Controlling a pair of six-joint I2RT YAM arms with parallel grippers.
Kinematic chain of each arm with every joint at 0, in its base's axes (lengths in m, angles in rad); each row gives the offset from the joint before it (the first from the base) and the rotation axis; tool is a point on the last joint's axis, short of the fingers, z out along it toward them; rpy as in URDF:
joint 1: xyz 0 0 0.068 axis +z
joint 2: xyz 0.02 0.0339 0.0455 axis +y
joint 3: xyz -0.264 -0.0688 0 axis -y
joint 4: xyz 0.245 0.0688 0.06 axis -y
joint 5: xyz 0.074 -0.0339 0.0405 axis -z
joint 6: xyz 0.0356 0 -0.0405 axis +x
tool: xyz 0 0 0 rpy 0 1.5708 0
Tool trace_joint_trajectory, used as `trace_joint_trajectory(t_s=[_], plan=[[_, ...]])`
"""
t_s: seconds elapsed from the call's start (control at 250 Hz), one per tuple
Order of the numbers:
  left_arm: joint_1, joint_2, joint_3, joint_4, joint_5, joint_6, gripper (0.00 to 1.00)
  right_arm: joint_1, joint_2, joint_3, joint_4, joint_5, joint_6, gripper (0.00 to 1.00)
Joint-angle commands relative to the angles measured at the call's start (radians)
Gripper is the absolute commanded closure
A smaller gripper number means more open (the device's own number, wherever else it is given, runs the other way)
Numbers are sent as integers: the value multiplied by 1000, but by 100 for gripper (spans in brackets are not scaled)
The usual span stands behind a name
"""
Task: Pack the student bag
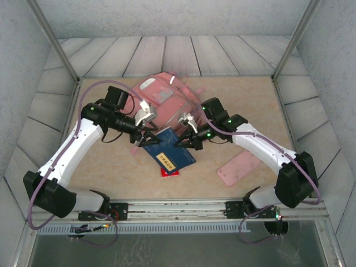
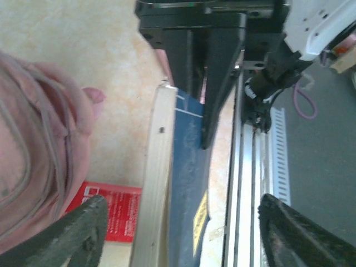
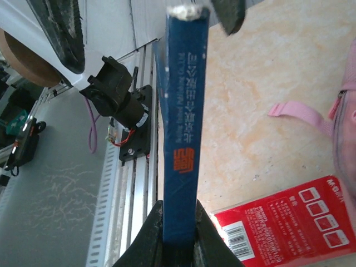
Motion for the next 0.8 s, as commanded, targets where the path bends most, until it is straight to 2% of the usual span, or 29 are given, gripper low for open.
trace_joint_trajectory(t_s=[0.0, 0.064, 0.224, 0.396, 0.504, 0.544, 0.62, 0.731, 0.795], plan=[[4, 11, 6, -34, 45, 41, 35, -2, 3, 73, -17, -10, -109, 100], [3, 16, 5, -42, 24, 43, 39, -2, 1, 90, -19, 7, -132, 100], [3, 31, 10, -32, -13, 31, 62, -2, 0, 99, 20, 50, -128, 100], [3, 34, 20, -3, -36, -2, 78, -1, 16, 103, 26, 118, -111, 100], [3, 33, 18, 24, -48, -22, 94, -2, 16, 78, 86, 164, -42, 99], [4, 35, 16, 33, -54, -27, 96, -2, 16, 69, 104, 166, -25, 92], [4, 34, 12, 56, -68, -47, 100, -3, 12, 57, 130, 181, 6, 85], [6, 26, 3, 114, -93, -118, 100, -25, -6, 41, 143, 254, 95, 48], [10, 11, -18, 172, -108, -194, 100, -79, -21, 9, 184, 227, 176, 38]])
